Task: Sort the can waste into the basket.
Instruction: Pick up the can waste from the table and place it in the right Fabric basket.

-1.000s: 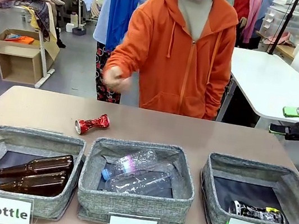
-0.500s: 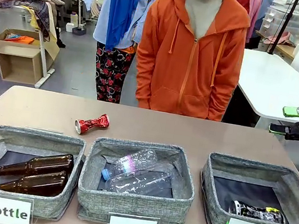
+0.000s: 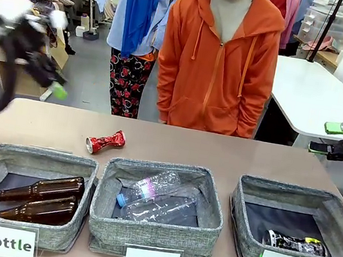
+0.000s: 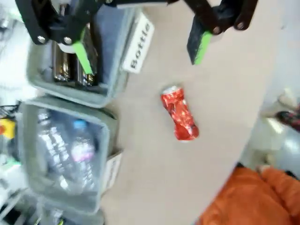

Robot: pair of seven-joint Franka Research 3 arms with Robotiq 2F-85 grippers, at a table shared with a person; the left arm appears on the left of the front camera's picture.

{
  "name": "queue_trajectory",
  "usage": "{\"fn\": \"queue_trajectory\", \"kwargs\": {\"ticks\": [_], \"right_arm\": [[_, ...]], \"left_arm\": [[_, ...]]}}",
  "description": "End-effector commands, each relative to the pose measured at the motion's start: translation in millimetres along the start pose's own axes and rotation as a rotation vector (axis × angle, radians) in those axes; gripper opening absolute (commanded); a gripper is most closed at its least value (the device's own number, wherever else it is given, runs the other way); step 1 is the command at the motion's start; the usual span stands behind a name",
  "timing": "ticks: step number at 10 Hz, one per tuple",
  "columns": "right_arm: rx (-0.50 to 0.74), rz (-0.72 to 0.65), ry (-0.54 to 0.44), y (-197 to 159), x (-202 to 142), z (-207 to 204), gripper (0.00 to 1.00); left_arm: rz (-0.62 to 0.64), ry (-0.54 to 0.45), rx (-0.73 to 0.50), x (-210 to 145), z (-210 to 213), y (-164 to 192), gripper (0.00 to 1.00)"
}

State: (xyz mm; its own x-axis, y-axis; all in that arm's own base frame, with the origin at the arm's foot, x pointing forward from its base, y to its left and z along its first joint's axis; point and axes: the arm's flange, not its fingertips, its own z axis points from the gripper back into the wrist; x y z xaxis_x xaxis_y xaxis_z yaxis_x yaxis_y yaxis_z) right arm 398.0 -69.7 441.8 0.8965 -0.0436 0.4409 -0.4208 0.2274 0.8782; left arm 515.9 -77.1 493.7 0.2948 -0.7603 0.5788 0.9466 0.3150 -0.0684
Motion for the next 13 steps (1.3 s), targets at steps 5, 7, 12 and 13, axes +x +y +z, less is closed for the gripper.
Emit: {"fn": "queue_trajectory", "kwargs": {"ticks": [5, 7, 12, 13], "right_arm": [[0.004, 0.022, 0.013, 2, -1, 3, 1.0], [0.004, 0.022, 0.013, 2, -1, 3, 1.0], [0.004, 0.022, 0.013, 2, -1, 3, 1.0], [0.004, 0.022, 0.013, 2, -1, 3, 1.0]], "left_arm": [[0.023, 0.468, 0.106, 71, -171, 53, 1.0], [0.041, 0.468, 0.113, 66, -194, 68, 1.0], [0.039, 0.504, -0.002, 47, -227, 78, 1.0], [0.042, 0.51, -0.001, 45, -231, 79, 1.0]]}}
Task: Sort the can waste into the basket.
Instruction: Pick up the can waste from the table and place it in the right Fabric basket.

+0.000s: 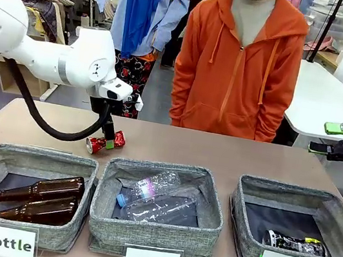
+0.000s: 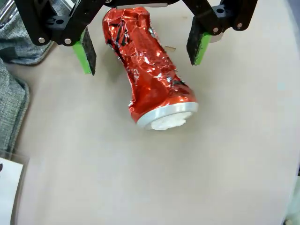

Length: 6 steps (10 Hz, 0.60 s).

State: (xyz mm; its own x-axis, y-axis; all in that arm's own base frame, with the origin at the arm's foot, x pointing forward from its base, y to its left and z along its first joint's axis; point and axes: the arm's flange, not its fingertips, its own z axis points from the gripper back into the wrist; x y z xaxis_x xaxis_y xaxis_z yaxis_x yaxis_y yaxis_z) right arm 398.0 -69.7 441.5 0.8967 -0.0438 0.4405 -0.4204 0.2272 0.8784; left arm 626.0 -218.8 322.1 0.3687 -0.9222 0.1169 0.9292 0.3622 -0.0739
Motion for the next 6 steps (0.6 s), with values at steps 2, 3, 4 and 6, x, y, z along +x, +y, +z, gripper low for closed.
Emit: {"fn": "queue_trajectory", "kwargs": {"ticks": [2, 3, 4, 6], "right_arm": [[0.003, 0.023, 0.013, 2, -1, 3, 1.0], [0.003, 0.023, 0.013, 2, -1, 3, 1.0], [0.003, 0.023, 0.013, 2, -1, 3, 1.0], [0.003, 0.023, 0.013, 2, -1, 3, 1.0]], "left_arm": [[-0.044, 0.027, -0.016, 1, -7, 10, 1.0], [-0.046, 0.02, 0.005, 1, -11, 9, 1.0], [-0.04, 0.003, 0.01, 1, -12, 9, 1.0], [-0.034, 0.003, 0.005, 2, -10, 7, 0.42]]}}
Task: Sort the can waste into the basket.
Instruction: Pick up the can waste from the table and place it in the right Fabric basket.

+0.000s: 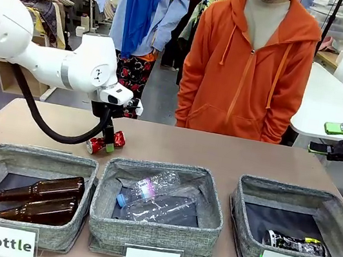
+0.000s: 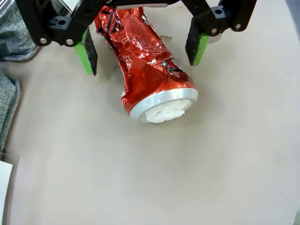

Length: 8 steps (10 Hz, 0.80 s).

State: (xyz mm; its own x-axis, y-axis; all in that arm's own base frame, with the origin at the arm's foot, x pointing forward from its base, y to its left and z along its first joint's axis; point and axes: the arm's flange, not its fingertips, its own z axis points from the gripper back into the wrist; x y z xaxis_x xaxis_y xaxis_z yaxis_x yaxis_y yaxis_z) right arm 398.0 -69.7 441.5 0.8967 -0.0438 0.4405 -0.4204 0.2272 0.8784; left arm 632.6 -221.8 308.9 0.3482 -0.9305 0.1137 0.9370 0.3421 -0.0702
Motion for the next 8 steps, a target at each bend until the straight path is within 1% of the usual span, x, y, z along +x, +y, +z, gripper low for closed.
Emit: {"fn": "queue_trajectory", "kwargs": {"ticks": [1, 2, 3, 4, 5, 6, 8], "right_arm": [[0.003, 0.023, 0.013, 1.8, -0.9, 3.1, 1.0], [0.003, 0.023, 0.013, 1.8, -0.9, 3.1, 1.0], [0.003, 0.023, 0.013, 1.8, -0.9, 3.1, 1.0], [0.003, 0.023, 0.013, 1.8, -0.9, 3.1, 1.0], [0.003, 0.023, 0.013, 1.8, -0.9, 3.1, 1.0], [0.003, 0.023, 0.013, 1.8, -0.9, 3.1, 1.0], [0.003, 0.023, 0.013, 1.8, -0.9, 3.1, 1.0]], "left_arm": [[-0.014, -0.003, 0.006, -2.4, 2.8, -0.5, 0.42], [-0.008, -0.002, 0.017, -2.5, 1.0, -0.5, 0.0], [-0.01, -0.003, 0.015, -1.6, 0.5, -0.1, 0.37], [-0.008, -0.007, 0.012, 0.0, 1.3, 0.3, 0.0], [-0.007, -0.007, 0.01, -0.2, 1.9, -0.6, 0.14], [-0.008, -0.007, 0.016, -0.5, 2.5, -1.1, 0.0], [-0.017, -0.006, 0.029, -2.4, 8.6, -1.3, 0.0]]}}
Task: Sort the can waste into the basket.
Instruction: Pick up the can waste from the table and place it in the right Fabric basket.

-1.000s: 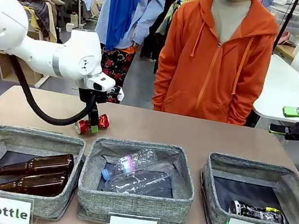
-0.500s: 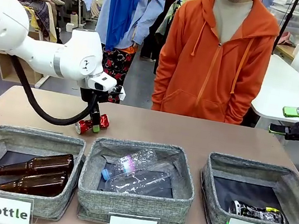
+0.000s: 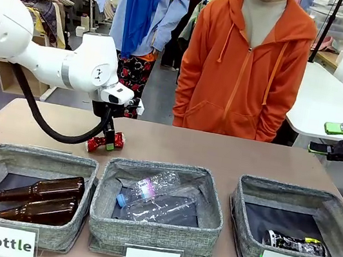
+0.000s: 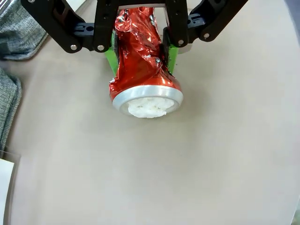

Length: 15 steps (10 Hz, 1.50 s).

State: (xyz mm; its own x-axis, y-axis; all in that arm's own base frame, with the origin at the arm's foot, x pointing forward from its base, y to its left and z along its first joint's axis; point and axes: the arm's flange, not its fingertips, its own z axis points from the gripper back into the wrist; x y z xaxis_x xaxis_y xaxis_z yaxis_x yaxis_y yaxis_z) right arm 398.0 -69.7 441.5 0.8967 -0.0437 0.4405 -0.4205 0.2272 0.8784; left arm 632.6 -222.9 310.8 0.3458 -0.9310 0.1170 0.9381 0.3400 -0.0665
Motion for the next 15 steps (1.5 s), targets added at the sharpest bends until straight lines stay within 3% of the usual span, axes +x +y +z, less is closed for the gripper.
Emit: {"fn": "queue_trajectory", "kwargs": {"ticks": [1, 3, 6, 7, 11, 12, 13, 15], "right_arm": [[0.003, 0.023, 0.013, 2, -1, 3, 1.0], [0.003, 0.023, 0.013, 2, -1, 3, 1.0], [0.003, 0.023, 0.013, 2, -1, 3, 1.0], [0.003, 0.023, 0.013, 2, -1, 3, 1.0], [0.003, 0.023, 0.013, 2, -1, 3, 1.0], [0.003, 0.023, 0.013, 2, -1, 3, 1.0], [0.003, 0.023, 0.013, 2, -1, 3, 1.0], [0.003, 0.023, 0.013, 2, -1, 3, 1.0]], "left_arm": [[-0.017, -0.018, 0.05, -7, 20, -3, 0.0], [-0.044, -0.106, 0.117, -40, 88, -25, 0.0], [-0.148, -0.254, 0.143, -127, 196, -109, 0.0], [-0.248, -0.205, 0.055, -149, 203, -143, 0.0], [-0.447, -0.173, 0.094, -184, 157, -207, 0.0], [-0.339, -0.223, 0.194, -181, 154, -202, 0.0], [-0.407, -0.186, 0.034, -183, 169, -208, 0.0], [-0.407, -0.186, 0.034, -183, 169, -208, 0.0]]}}
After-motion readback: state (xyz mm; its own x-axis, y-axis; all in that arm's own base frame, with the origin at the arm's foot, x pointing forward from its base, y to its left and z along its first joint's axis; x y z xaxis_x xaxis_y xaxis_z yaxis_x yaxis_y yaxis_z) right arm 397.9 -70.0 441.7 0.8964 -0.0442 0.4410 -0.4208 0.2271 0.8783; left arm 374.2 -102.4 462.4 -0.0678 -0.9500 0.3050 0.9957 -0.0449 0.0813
